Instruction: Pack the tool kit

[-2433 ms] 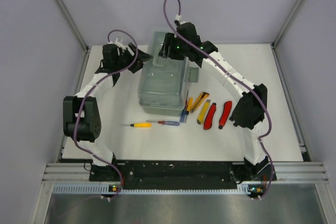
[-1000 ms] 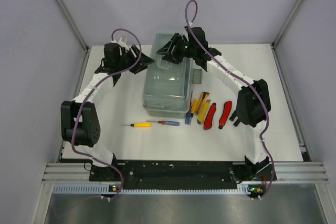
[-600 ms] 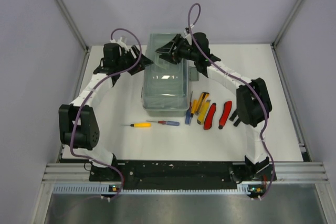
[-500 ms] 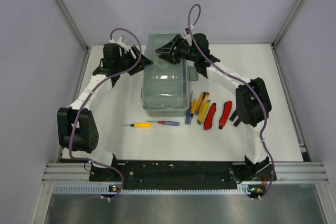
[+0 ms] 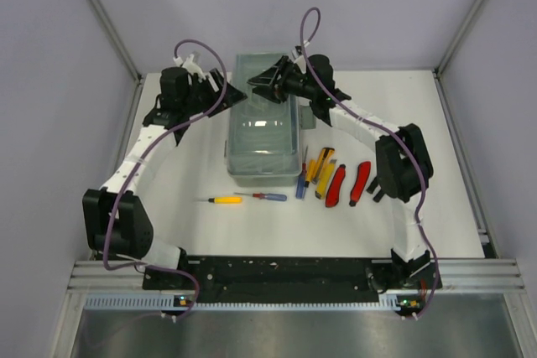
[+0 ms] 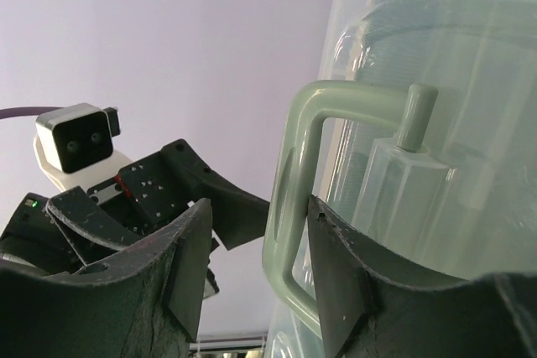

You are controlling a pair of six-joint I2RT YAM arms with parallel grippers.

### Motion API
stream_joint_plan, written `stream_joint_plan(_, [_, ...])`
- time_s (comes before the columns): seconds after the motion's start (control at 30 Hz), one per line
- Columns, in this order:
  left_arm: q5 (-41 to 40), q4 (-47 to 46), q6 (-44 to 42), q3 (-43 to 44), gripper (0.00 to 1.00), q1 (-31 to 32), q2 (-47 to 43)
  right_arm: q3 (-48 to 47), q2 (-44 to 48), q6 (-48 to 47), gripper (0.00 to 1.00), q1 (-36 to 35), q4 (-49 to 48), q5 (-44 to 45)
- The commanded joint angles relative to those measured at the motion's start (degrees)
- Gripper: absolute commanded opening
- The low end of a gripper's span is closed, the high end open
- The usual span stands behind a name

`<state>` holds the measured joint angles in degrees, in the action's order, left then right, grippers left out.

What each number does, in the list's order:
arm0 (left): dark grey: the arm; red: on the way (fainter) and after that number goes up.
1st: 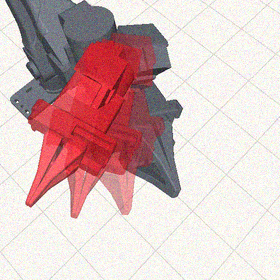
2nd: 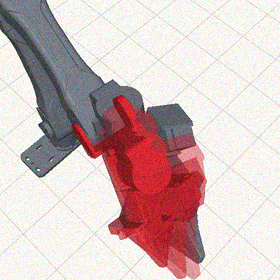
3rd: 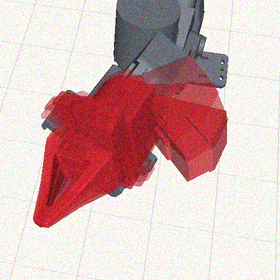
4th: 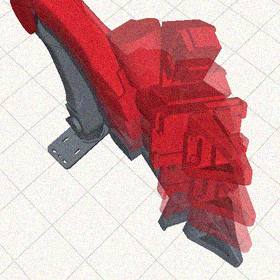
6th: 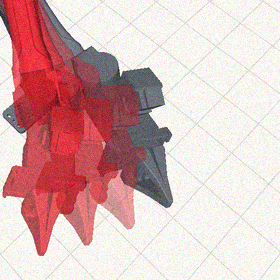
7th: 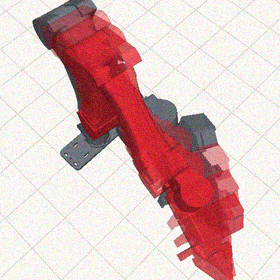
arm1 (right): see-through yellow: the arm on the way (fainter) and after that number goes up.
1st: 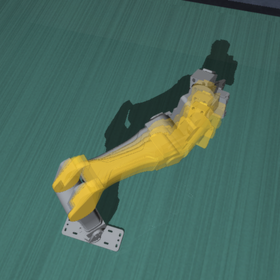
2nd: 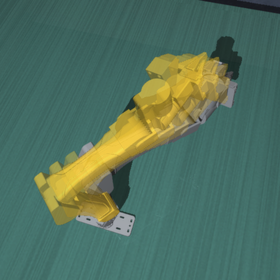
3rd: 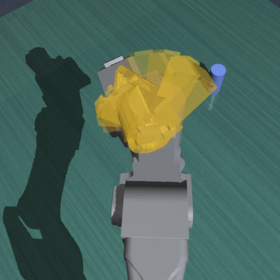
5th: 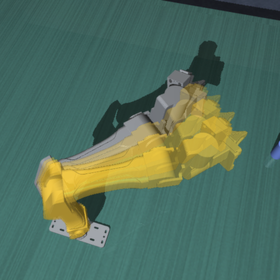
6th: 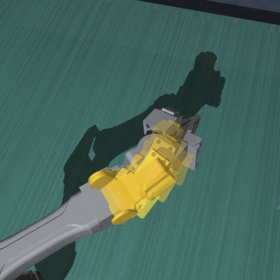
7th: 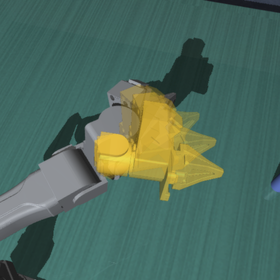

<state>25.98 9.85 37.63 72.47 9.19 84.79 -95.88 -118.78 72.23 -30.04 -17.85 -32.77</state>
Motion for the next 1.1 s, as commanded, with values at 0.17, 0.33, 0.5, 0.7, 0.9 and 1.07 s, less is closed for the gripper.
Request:
stream_joint_plan(0.17, [6.9, -8.97, 0.17, 0.3, 0.68, 2.67, 3.0, -0.45, -1.36, 0.2, 0.47, -2.04, -2.19, -2.73])
stream_joint_plan(0.33, [7.51, -7.65, 0.52, 2.77, 0.57, 3.29, 6.96, -0.54, -1.28, 0.46, 0.46, -1.95, -2.37, -2.56])
stream_joint_plan(0.5, [6.63, -7.3, 0.78, 3.29, 0.45, 3.9, 8.11, -0.8, -1.1, 0.29, 0.46, -1.77, -1.49, -2.21])
stream_joint_plan(0.7, [4.17, -5.01, 0.87, 4.96, 0.36, 3.9, 9.07, 2.0, 2.41, -2.96, 0.48, -0.28, 6.06, 1.48])
stream_joint_plan(0.9, [4.35, -4.05, 1.22, 6.37, 0.36, 3.9, 10.83, 5.61, 6.8, -7.35, 0.52, 2.09, 10.89, 5.52])
stream_joint_plan(1.07, [4.08, -2.99, 1.05, 7.42, 0.36, 3.9, 11.71, 8.16, 12.86, -13.94, 0.53, 3.32, 17.66, 13.68])
